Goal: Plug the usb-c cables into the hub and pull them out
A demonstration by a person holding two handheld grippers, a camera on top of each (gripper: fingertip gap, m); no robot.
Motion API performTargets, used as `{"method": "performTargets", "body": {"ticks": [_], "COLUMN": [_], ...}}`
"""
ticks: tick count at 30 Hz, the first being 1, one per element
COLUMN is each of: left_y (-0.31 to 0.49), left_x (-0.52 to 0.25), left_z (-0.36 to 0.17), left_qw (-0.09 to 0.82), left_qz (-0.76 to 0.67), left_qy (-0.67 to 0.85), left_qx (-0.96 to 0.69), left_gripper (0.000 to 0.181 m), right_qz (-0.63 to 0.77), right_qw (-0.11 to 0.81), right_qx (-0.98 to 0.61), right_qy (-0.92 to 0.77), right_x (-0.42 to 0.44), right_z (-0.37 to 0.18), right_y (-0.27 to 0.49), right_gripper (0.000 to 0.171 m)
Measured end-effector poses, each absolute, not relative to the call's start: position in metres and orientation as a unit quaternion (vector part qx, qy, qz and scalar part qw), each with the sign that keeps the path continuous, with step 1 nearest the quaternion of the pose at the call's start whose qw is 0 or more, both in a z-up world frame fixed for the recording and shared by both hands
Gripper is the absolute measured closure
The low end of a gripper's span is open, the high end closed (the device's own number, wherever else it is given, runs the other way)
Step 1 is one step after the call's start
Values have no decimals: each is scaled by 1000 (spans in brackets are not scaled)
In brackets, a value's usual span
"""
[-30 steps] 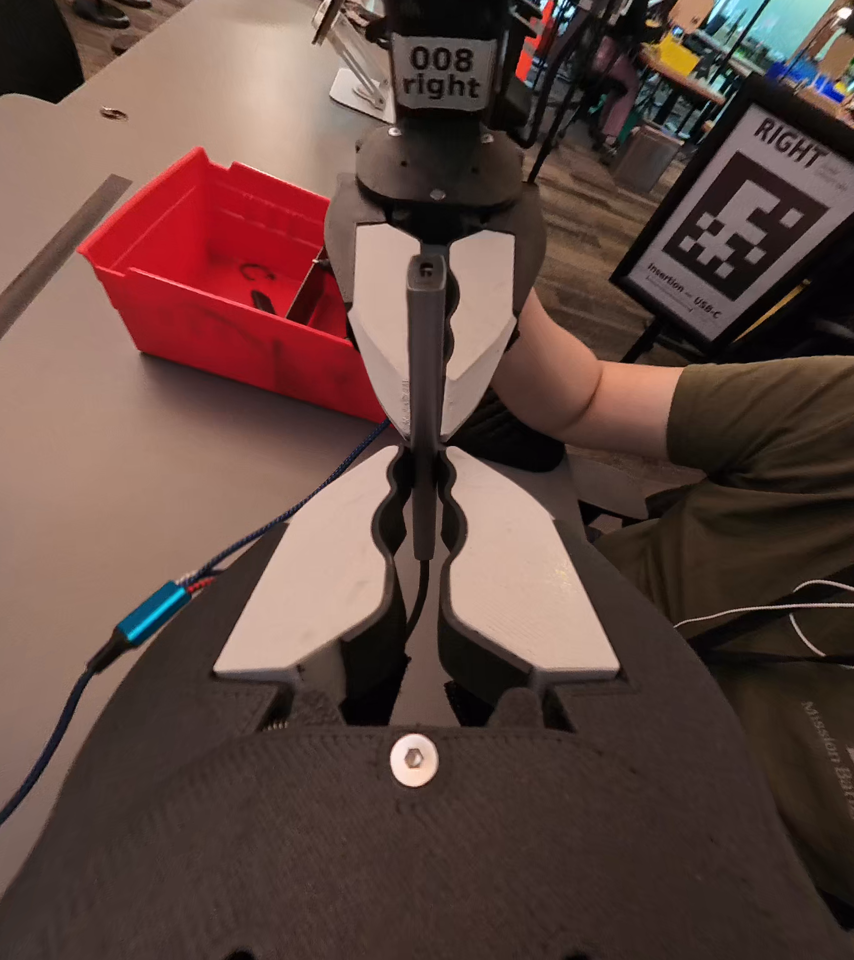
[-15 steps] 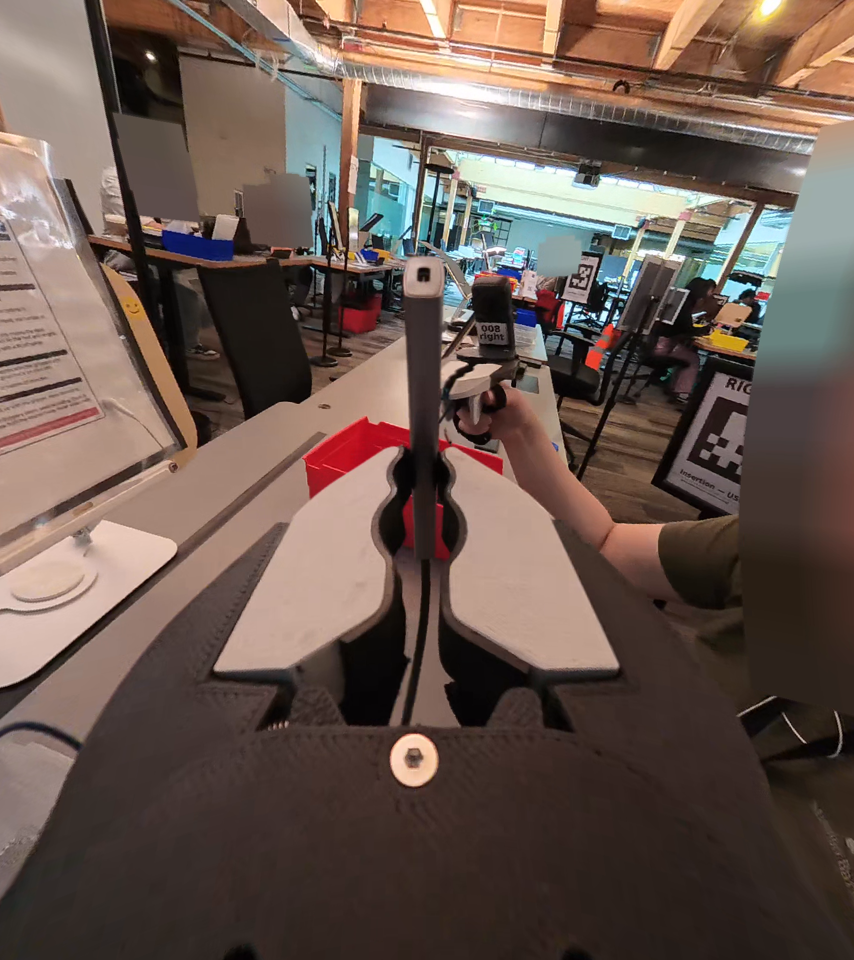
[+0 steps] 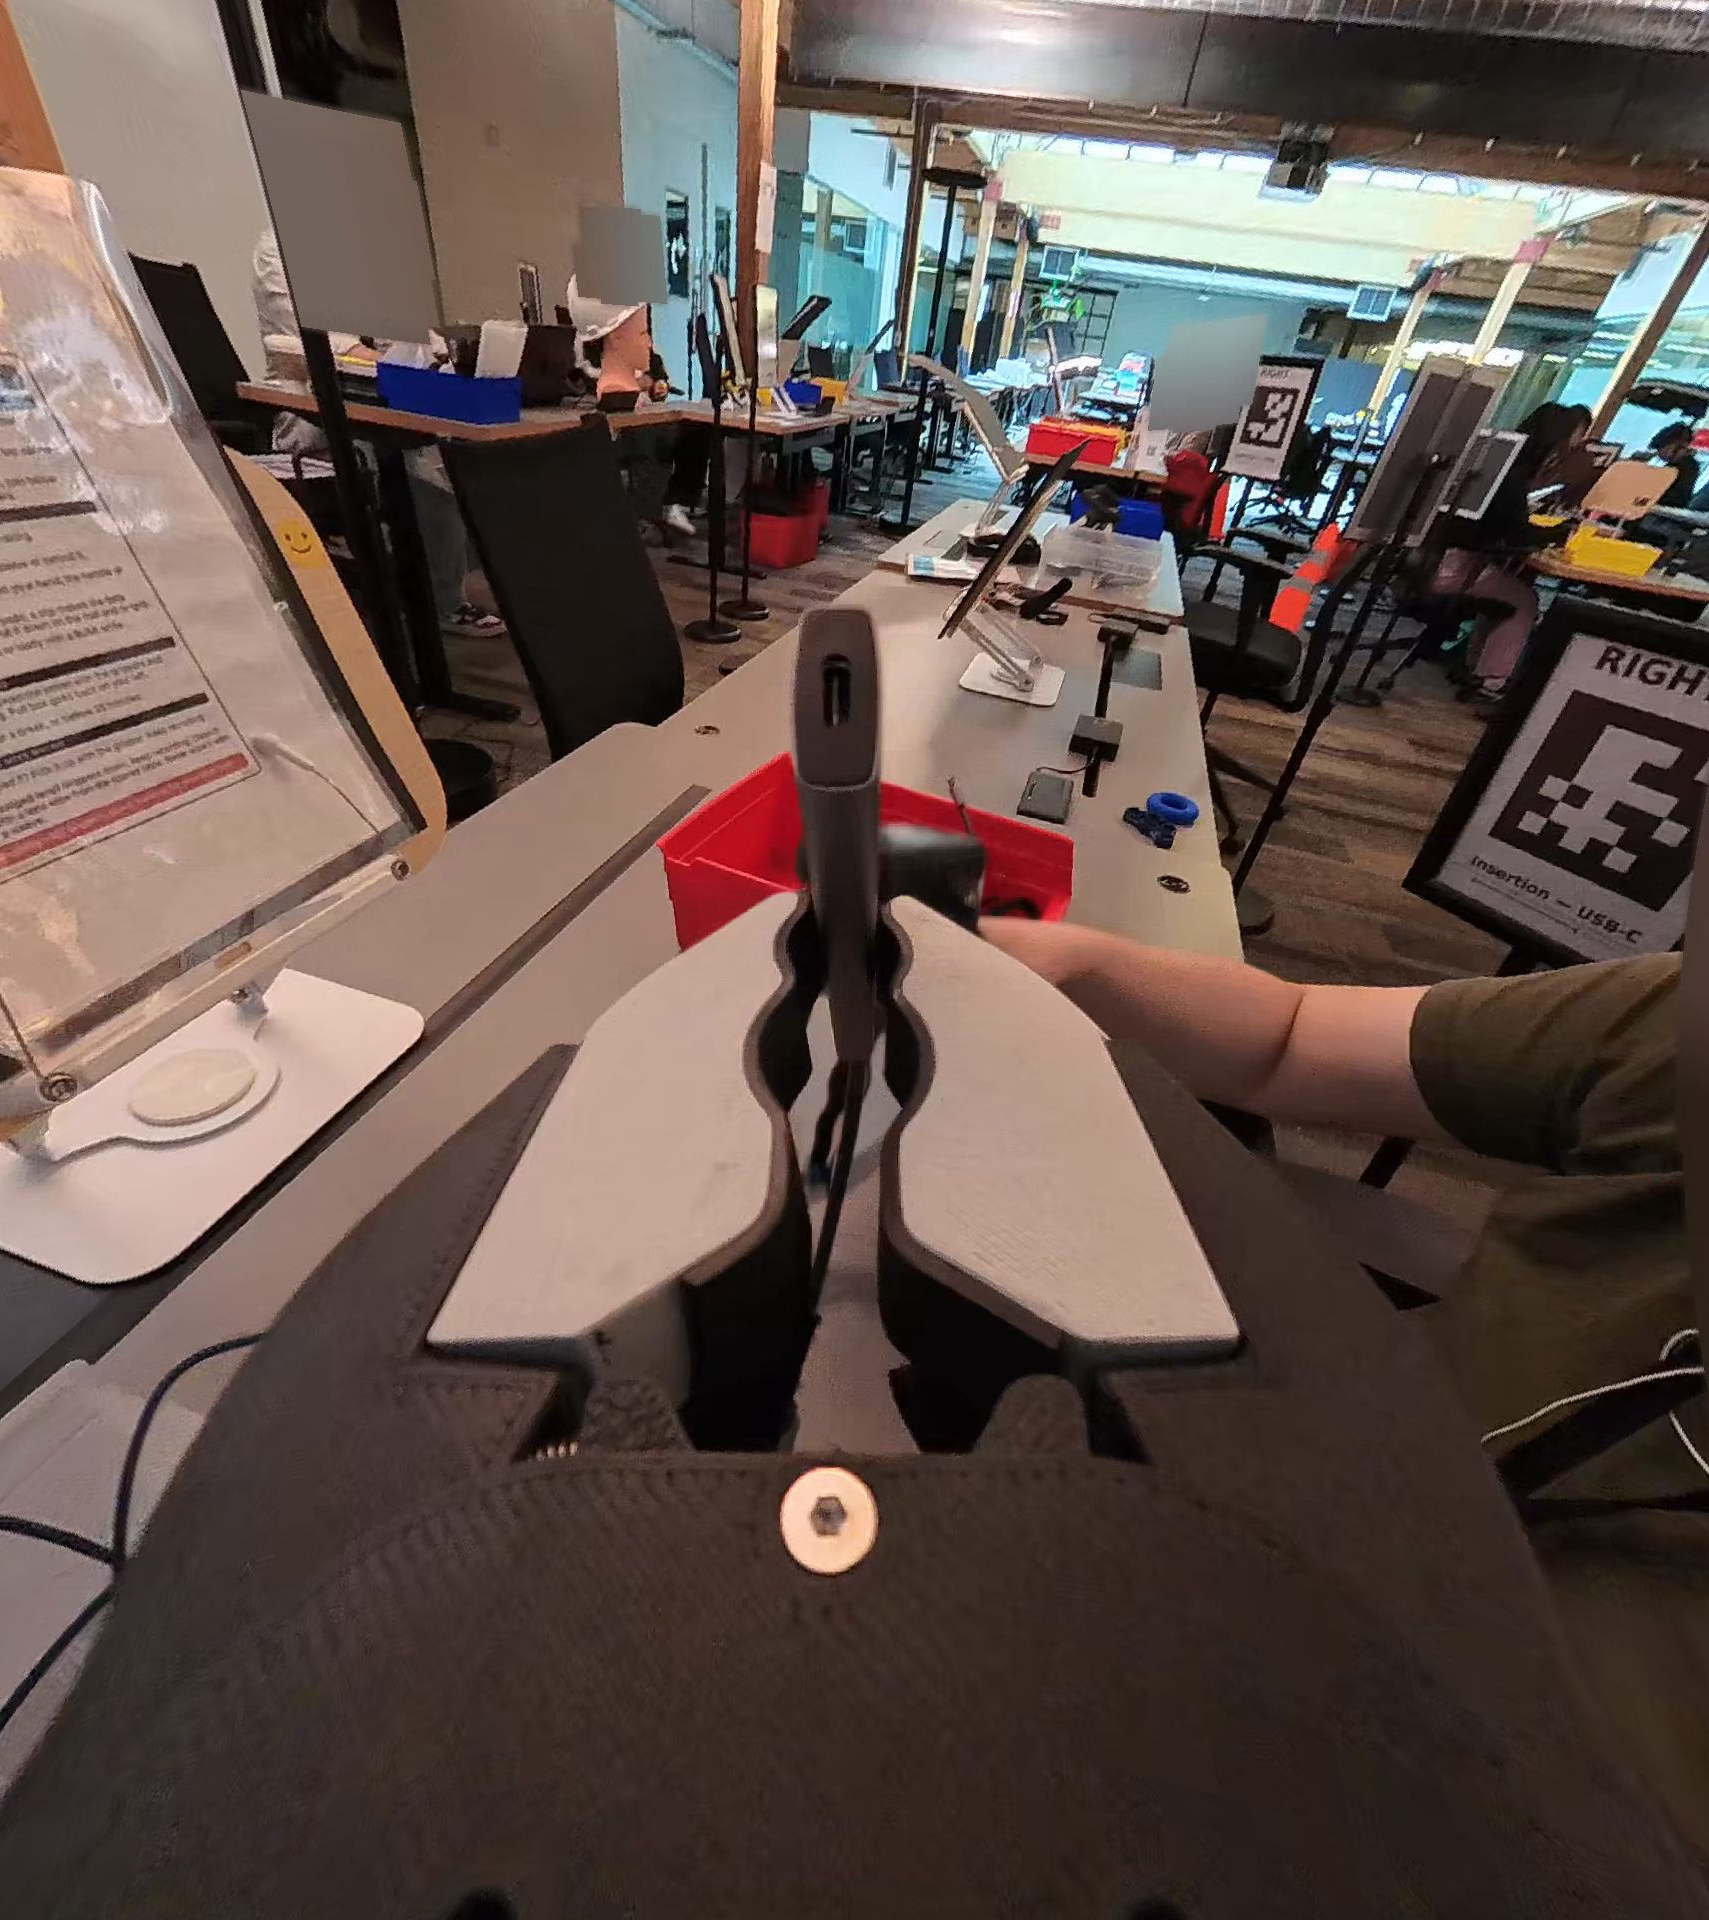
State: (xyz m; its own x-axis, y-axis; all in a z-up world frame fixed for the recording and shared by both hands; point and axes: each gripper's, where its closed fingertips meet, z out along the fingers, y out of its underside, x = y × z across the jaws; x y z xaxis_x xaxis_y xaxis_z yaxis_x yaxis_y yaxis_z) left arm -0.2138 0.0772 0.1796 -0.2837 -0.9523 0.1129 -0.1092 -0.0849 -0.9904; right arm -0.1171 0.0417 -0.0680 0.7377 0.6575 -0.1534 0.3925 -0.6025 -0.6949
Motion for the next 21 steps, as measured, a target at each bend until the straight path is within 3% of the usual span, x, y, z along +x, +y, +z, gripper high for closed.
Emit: {"method": "performTargets", "body": {"ticks": [3, 9, 17, 21], "left_y": [76, 77, 73, 68], "left_x": [-216, -230, -236, -207], "left_z": [180, 187, 183, 164], "left_qw": [374, 392, 358, 320], "left_qz": [-564, -558, -575, -559], "left_qy": [570, 567, 575, 593], "left_qx": [-467, -462, -460, -482], "left_gripper": [173, 173, 173, 173], "right_qz": [200, 185, 211, 241], "right_qw": [282, 255, 351, 471], "right_qx": [-887, -900, -861, -791], "right_qy": [-305, -303, -302, -308], "right_x": [-132, -127, -128, -140], "right_z": [-110, -128, -75, 2], "right_y": [47, 49, 59, 56], "right_gripper": [161, 134, 124, 122]}}
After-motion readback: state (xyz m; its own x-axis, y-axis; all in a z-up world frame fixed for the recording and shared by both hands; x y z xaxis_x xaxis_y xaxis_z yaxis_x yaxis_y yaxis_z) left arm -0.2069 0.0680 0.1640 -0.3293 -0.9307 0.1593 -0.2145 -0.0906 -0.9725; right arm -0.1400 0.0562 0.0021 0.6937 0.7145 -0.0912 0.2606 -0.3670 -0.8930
